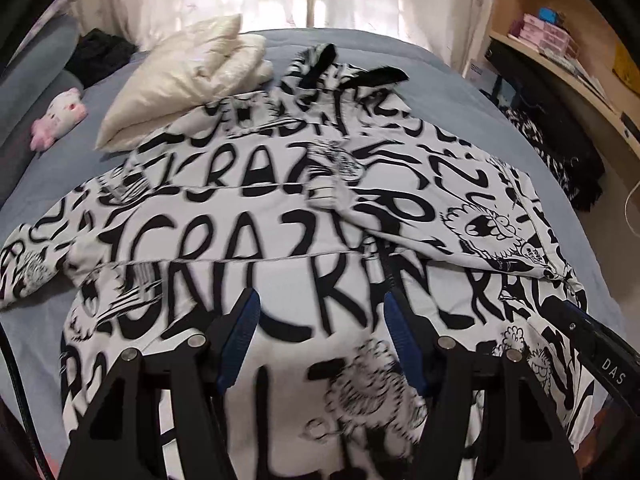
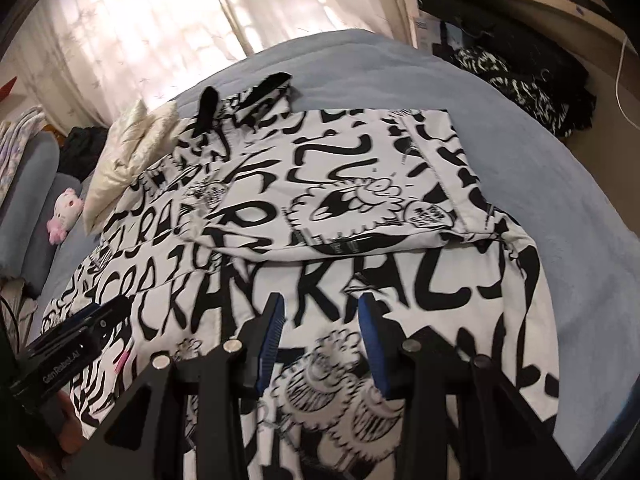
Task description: Fold large clothes
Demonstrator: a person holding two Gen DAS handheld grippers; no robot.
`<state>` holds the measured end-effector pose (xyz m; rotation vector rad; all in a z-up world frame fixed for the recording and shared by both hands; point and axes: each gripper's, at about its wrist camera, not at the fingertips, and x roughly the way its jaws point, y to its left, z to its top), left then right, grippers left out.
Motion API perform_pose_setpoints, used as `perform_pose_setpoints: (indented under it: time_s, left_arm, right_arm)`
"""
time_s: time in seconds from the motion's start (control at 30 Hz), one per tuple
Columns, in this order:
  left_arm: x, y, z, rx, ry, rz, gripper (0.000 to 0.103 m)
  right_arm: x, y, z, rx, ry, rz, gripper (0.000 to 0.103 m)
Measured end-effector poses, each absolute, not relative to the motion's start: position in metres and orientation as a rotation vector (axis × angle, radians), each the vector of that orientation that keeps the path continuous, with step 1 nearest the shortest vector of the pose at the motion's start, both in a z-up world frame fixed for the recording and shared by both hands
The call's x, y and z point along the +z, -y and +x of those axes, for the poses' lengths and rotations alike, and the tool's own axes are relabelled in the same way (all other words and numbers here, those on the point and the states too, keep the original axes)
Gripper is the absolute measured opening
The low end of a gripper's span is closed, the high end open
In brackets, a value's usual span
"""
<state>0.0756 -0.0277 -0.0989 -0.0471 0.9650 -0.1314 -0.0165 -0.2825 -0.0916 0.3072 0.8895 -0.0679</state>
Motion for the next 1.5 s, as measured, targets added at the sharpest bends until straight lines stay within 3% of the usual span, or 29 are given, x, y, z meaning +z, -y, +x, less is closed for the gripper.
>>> perform_pose_setpoints:
  time_s: [0.7, 1.2, 1.5]
  left_arm:
    - [-0.107, -0.152, 0.034, 0.071, -0.910, -0.222, 0.067]
    - [-0.176, -0.380, 0.028, 0.185, -0.862, -0.742, 0.067]
    - [-0.206, -0.441, 0.055, 0.195, -0.830, -0.869, 0.067]
  right_arm:
    - [-0.082, 0.119, -0.017, 0.113, -0.840, -0.001, 0.038]
    - [-0.077, -0.047, 0.032, 0.330, -0.753, -0.181, 0.038]
    - [-0.095, -0.117, 0.054, 0.411, -0.776, -0.249, 0.038]
